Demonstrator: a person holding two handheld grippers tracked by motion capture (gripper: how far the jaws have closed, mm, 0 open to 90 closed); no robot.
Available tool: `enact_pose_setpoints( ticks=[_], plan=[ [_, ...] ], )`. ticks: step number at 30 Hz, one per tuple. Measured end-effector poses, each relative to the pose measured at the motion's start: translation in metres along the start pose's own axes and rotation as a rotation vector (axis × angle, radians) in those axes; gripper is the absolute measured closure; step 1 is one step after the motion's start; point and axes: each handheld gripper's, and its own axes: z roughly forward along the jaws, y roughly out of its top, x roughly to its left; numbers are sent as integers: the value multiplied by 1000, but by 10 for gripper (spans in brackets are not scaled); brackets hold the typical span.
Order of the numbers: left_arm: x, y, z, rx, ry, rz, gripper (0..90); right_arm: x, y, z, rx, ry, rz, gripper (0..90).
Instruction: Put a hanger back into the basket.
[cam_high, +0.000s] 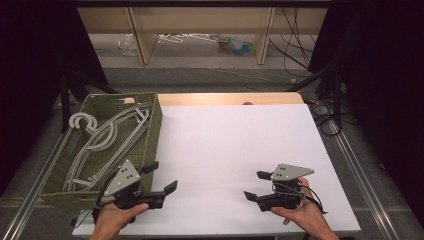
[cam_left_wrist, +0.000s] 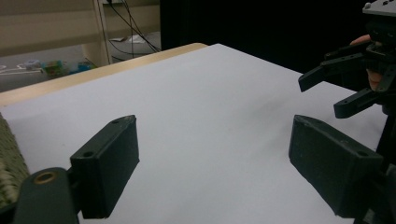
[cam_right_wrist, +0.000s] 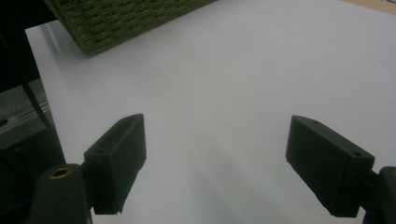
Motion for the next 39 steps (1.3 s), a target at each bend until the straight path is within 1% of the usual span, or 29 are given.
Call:
enact_pose_setpoints(
  ticks=[2,3,4,6,7,8,10,11,12,14,15,16,18,19,20,21,23,24,25,26,27,29,32,33,34,35,36,38,39],
  plan=[
    [-2,-3,1,-3,2,3,159,1,0,0,-2,-2,-4,212],
    [-3,-5,1,-9,-1,12,160,1,0,0,-2,-2,-9,211],
    [-4,-6,1,-4,10,24,159,1,0,0,-6,0,-14,210],
    [-7,-9,2,-4,7,26,159,2,0,0,3,0,-9,210],
    [-10,-11,3,-1,-1,12,158,2,0,0,1,3,-8,210],
    [-11,-13,3,-4,-2,20,158,2,0,0,-3,0,-8,208],
    [-13,-15,3,10,1,60,158,3,0,0,-4,-3,-3,208],
    [-15,-16,4,12,-4,67,158,3,0,-1,-4,-3,1,208],
    [-16,-16,3,17,-1,68,158,4,0,-1,-9,-11,-2,208],
    [-18,-19,3,9,-11,61,158,5,-1,0,-18,-6,-4,204],
    [-19,-19,2,20,-1,71,158,5,0,-1,-12,-15,-4,204],
    [-19,-21,1,22,2,71,158,6,0,-2,-14,-10,-1,204],
    [-18,-23,0,13,-10,81,158,9,-2,-3,-20,-15,2,202],
    [-19,-23,-2,24,8,72,158,10,-3,-3,-28,-7,5,201],
    [-19,-24,-2,19,13,55,158,11,-4,-5,-17,-3,7,198],
    [-18,-25,-3,20,14,73,158,13,-7,-6,-26,-22,0,193],
    [-17,-26,-3,17,17,70,159,16,-10,-9,-26,-19,7,189],
    [-17,-26,-3,21,25,59,158,16,-11,-10,-29,-16,6,189],
    [-18,-27,-2,18,21,43,158,17,-13,-10,-32,-27,3,188],
    [-17,-27,-2,20,22,49,159,17,-14,-11,-23,-21,13,188],
    [-17,-26,-3,23,26,69,159,18,-15,-12,-25,-28,11,187],
    [-16,-26,-5,11,23,76,159,18,-17,-13,-33,-34,5,187],
    [-15,-25,-6,1,28,66,159,20,-17,-16,-54,-47,0,193],
    [-14,-25,-7,0,28,67,159,20,-17,-16,-66,-40,8,193],
    [-14,-25,-7,-1,32,60,159,20,-17,-17,-58,-36,8,193],
    [-13,-25,-7,-5,23,72,159,20,-17,-17,-63,-38,14,193],
    [-13,-25,-8,-2,32,68,159,20,-17,-17,-65,-38,14,192],
    [-12,-25,-8,-6,32,59,159,20,-17,-16,-66,-36,12,192],
    [-11,-25,-8,-5,36,65,159,20,-17,-17,-63,-47,7,192]
  ],
)
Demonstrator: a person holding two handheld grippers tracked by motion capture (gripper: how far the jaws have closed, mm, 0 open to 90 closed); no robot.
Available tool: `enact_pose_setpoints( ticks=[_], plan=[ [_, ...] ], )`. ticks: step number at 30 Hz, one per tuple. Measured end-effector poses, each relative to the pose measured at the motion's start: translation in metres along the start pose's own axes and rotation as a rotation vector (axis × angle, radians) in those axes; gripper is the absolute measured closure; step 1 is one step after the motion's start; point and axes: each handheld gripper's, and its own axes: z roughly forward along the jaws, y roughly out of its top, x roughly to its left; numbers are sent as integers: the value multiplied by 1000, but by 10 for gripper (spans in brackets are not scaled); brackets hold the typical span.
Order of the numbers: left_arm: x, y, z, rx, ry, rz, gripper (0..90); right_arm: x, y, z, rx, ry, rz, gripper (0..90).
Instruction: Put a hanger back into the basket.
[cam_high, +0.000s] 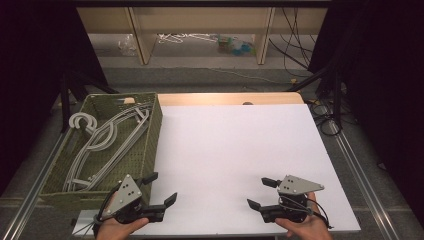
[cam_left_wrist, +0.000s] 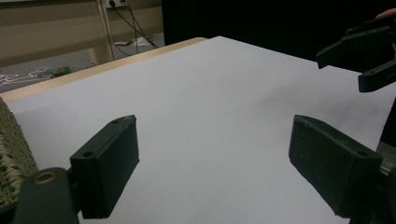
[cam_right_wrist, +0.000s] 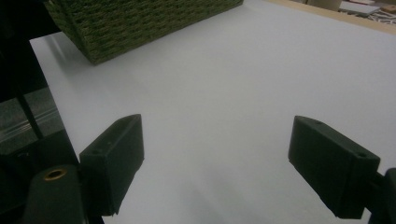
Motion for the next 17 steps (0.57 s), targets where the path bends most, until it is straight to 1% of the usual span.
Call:
enact_pose_setpoints(
  ticks=[3,4,5,6,7,8,9,11,17],
  plan=[
    [3,0,-1,2,1,22,159,0,0,1,-1,0,-3,189],
    [3,0,-1,-4,5,5,159,0,0,1,0,-1,-5,189],
    [4,0,-1,-6,5,2,159,0,0,1,-1,1,-2,188],
    [4,0,-1,-4,5,11,159,0,0,1,-2,2,-3,188],
    [4,0,-1,-3,7,4,159,0,0,1,-3,3,-1,188],
    [4,-1,-1,-4,7,-13,159,0,0,1,-3,3,-2,188],
    [5,0,-1,-1,9,6,159,0,0,1,-4,2,-3,188],
    [5,-1,-1,0,5,4,159,0,1,1,-8,-5,-6,188],
    [6,-1,0,4,2,13,159,0,0,1,1,0,-5,188]
  ],
)
